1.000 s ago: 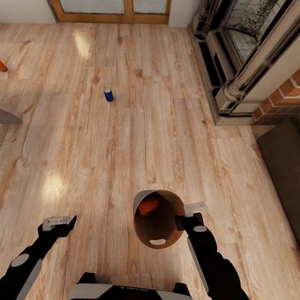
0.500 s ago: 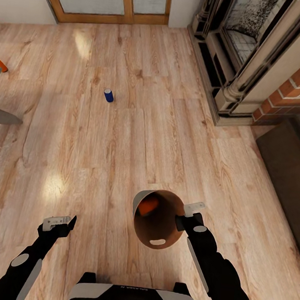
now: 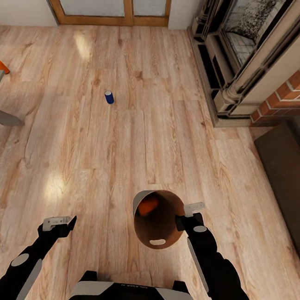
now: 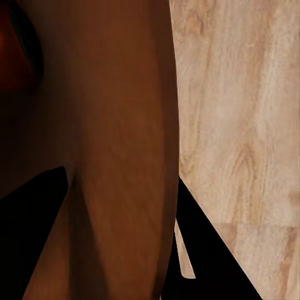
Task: Put the three can of soda from the living room inside the tash can in the kitchen.
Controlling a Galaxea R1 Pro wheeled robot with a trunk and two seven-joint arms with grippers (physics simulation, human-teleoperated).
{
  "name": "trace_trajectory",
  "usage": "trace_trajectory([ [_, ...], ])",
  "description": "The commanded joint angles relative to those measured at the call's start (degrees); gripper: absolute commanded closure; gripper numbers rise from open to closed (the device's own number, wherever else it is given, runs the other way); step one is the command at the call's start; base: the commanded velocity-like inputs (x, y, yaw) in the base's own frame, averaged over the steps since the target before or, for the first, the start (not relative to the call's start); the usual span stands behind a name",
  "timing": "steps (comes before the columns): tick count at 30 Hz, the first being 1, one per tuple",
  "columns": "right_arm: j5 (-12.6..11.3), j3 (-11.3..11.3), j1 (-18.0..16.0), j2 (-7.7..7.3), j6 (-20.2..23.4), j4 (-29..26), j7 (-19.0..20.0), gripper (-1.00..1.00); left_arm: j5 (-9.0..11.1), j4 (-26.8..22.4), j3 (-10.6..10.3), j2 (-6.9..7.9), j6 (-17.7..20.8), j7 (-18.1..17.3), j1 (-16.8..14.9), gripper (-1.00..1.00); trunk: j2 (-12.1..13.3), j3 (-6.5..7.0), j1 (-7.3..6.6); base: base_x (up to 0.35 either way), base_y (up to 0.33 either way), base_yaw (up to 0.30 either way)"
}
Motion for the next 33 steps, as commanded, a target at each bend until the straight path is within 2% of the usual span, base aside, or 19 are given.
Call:
trace_trajectory([
  [1,-0.5,0.0,0.0,0.01,-0.1,0.0,0.0,1.00,0.0,0.0,0.0,0.01,0.0,0.0,0.0,-1.00,0.4,0.19,-0.23,0.000,0.000,0.000],
  [10,-0.5,0.0,0.0,0.01,-0.1,-0.1,0.0,1.00,0.0,0.0,0.0,0.02,0.1,-0.4,0.0,-1.00,4.0,2.07,-2.20,0.000,0.000,0.000],
  [25,-0.6,0.0,0.1,-0.07,-0.2,-0.3,0.5,1.00,0.0,0.1,0.0,-0.02,0.2,-0.5,0.0,-1.00,10.0,6.04,-5.50,0.000,0.000,0.000],
  [33,-0.6,-0.1,0.2,-0.08,-1.7,-0.4,0.6,1.00,-0.1,0.1,0.0,-0.02,0.2,-0.5,0.0,-1.00,13.2,8.19,-7.26,0.000,0.000,0.000],
])
